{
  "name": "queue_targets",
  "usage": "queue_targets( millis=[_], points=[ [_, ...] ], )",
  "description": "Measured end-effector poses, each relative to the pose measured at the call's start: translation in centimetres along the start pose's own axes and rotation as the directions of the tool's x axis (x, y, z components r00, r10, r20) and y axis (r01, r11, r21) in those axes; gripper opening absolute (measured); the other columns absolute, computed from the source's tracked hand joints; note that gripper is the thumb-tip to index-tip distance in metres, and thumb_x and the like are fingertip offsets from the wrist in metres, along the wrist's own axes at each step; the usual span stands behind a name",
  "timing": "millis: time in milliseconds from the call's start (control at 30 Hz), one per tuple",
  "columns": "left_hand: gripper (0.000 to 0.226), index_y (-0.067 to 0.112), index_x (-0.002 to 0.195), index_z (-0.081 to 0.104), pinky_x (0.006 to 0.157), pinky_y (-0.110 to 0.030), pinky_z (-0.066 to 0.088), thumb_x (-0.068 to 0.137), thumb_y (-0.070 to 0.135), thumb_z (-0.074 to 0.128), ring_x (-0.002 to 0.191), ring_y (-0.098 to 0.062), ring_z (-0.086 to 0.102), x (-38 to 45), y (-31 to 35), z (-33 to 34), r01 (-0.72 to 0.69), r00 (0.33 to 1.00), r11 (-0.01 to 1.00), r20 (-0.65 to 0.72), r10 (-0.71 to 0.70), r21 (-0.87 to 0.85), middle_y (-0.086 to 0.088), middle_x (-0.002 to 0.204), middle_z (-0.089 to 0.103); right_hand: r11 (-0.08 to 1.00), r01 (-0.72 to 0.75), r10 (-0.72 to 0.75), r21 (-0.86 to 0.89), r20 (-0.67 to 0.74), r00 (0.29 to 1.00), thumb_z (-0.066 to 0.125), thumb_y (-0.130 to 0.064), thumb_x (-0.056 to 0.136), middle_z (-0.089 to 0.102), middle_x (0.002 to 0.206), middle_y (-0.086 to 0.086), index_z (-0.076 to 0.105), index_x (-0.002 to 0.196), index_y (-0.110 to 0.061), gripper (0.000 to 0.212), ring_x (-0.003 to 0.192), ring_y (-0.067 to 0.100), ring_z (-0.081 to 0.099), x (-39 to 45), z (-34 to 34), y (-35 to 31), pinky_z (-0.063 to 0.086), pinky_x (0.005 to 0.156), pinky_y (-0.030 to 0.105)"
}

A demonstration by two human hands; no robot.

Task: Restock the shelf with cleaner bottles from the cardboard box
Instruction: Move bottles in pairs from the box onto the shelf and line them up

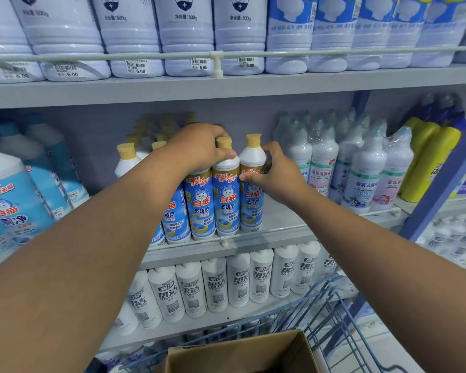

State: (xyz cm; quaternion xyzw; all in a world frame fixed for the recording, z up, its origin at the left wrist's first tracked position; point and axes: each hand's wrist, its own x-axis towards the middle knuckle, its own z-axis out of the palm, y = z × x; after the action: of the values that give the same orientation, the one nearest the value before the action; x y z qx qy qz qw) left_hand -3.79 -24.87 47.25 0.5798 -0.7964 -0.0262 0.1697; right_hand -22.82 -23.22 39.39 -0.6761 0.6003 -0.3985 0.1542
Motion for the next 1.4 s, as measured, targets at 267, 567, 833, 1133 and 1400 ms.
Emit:
queue_targets(
  millis=[267,567,833,1133,1400],
  points=[
    [0.073,0.021,0.145,0.043,0.089,-0.041,0.048,0.087,0.063,0.06,0.118,-0.034,0.056,-1.4,0.4,0.3,-0.035,0.989,0.972,-0.129,0.067,0.232,-0.012,0.132,0.06,0.995,-0.085,0.083,0.06,0.029,0.996,0.077,-0.049,0.082,0.064,0.119,-0.002,0.047,0.13,-0.019,0.065,0.104,0.016,0.063,-1.4,0.9,-0.3,0.056,0.089,0.04],
    [0.062,0.022,0.144,0.051,0.122,-0.046,0.021,0.09,0.051,0.063,0.148,-0.028,0.026,-10.3,1.4,6.0,-0.133,0.916,0.977,-0.356,0.185,0.165,-0.005,0.158,0.038,0.992,-0.058,0.063,-0.115,0.042,0.997,0.058,-0.045,0.098,0.035,0.154,0.017,0.027,0.153,-0.006,0.074,0.143,0.029,0.033,-9.8,1.0,2.7,0.03,0.112,0.035],
    [0.061,0.015,0.141,0.056,0.117,-0.058,0.028,0.091,0.05,0.063,0.147,-0.038,0.028,-20.8,0.0,15.6,0.053,0.965,0.988,-0.263,-0.014,0.143,-0.016,0.157,0.037,0.932,0.096,0.002,-0.35,0.27,0.963,0.038,-0.054,0.103,0.007,0.168,0.007,0.016,0.16,-0.016,0.072,0.155,0.026,0.0,-18.3,3.0,8.1,0.011,0.124,0.04],
    [0.066,0.026,0.155,0.031,0.125,-0.046,0.01,0.098,0.056,0.045,0.154,-0.026,0.002,-28.9,0.2,23.1,0.272,0.962,0.959,-0.04,-0.269,0.084,-0.004,0.167,0.011,0.869,0.177,0.074,-0.462,0.476,0.877,0.025,-0.059,0.103,-0.006,0.169,0.003,0.002,0.161,-0.025,0.071,0.155,0.024,-0.01,-24.9,7.1,11.6,0.008,0.126,0.044],
    [0.071,0.033,0.158,0.02,0.122,-0.05,0.02,0.096,0.065,0.033,0.154,-0.024,-0.003,-35.0,-1.9,29.6,0.386,0.899,0.914,0.175,-0.403,0.124,-0.001,0.168,0.002,0.838,0.191,0.174,-0.511,0.582,0.794,0.027,-0.058,0.102,-0.003,0.168,0.009,0.003,0.16,-0.019,0.074,0.155,0.029,-0.005,-30.6,12.7,14.6,0.009,0.126,0.046]
  ],
)
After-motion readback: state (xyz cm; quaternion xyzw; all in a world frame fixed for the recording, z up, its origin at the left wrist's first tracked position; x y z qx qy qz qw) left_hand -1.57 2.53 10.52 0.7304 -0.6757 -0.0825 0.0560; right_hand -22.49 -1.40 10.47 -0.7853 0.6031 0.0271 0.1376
